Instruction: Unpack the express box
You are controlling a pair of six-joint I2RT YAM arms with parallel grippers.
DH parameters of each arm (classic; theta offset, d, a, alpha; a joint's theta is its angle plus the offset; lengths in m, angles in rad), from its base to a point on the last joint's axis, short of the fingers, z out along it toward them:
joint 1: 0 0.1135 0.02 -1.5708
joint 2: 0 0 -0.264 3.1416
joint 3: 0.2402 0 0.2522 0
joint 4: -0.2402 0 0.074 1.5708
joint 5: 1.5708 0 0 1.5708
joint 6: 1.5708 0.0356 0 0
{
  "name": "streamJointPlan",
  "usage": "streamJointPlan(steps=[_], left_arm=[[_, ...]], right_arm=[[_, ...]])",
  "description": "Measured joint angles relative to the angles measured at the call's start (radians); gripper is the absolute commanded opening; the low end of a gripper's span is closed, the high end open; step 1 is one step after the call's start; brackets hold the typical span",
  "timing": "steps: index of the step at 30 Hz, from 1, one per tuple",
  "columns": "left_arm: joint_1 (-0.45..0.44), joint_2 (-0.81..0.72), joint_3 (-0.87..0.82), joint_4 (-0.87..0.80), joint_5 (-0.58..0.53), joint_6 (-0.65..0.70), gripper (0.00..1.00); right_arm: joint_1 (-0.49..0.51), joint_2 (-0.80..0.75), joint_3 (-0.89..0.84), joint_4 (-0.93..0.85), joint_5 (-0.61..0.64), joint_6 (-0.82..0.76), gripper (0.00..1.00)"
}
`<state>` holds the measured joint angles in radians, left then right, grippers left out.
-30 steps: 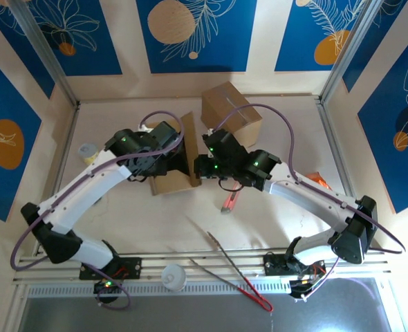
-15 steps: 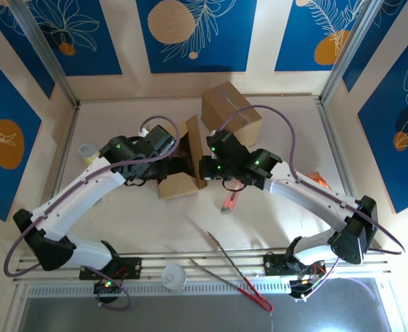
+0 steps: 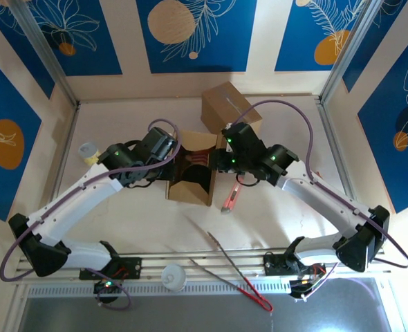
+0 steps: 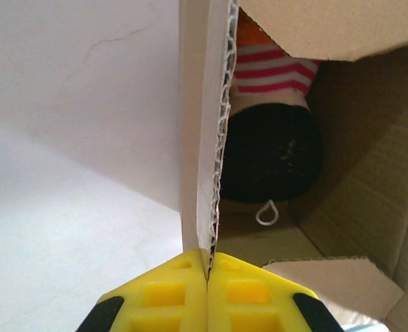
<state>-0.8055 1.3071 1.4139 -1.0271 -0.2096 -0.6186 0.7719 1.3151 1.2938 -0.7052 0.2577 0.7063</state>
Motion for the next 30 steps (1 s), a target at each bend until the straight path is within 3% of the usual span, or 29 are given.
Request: streamJointPlan(steps=[5, 10, 13, 16, 22, 27, 28, 30], left_arm=[[0.000, -0.005, -0.005, 0.021, 0.024, -0.008, 0.00], [0.000, -0.023, -0.024, 0.044, 0.040, -0.030, 0.00], [0.000, -0.030, -0.025, 0.053, 0.052, -0.022, 0.35], [0.000, -0.029, -0.001, 0.071, 0.060, 0.010, 0.55], [0.000, 0.012, 0.275, 0.072, 0.081, 0.187, 0.59], [-0.012, 0.034, 0.458, 0.100, 0.089, 0.431, 0.60], [-0.019, 0.033, 0.461, 0.105, 0.084, 0.480, 0.63], [-0.047, 0.032, 0.439, 0.117, 0.047, 0.599, 0.79]], right_arm=[[0.002, 0.056, 0.002, -0.045, 0.007, 0.032, 0.38], [0.008, 0.069, 0.002, -0.061, 0.031, 0.058, 0.00], [0.008, 0.069, 0.007, -0.065, 0.034, 0.061, 0.00], [0.008, 0.081, 0.045, -0.096, 0.033, 0.014, 0.00], [-0.027, 0.124, 0.245, -0.188, -0.018, -0.151, 0.00], [-0.128, 0.154, 0.380, -0.243, -0.183, -0.265, 0.00], [-0.147, 0.161, 0.393, -0.252, -0.218, -0.277, 0.00], [-0.190, 0.177, 0.414, -0.270, -0.309, -0.302, 0.00]])
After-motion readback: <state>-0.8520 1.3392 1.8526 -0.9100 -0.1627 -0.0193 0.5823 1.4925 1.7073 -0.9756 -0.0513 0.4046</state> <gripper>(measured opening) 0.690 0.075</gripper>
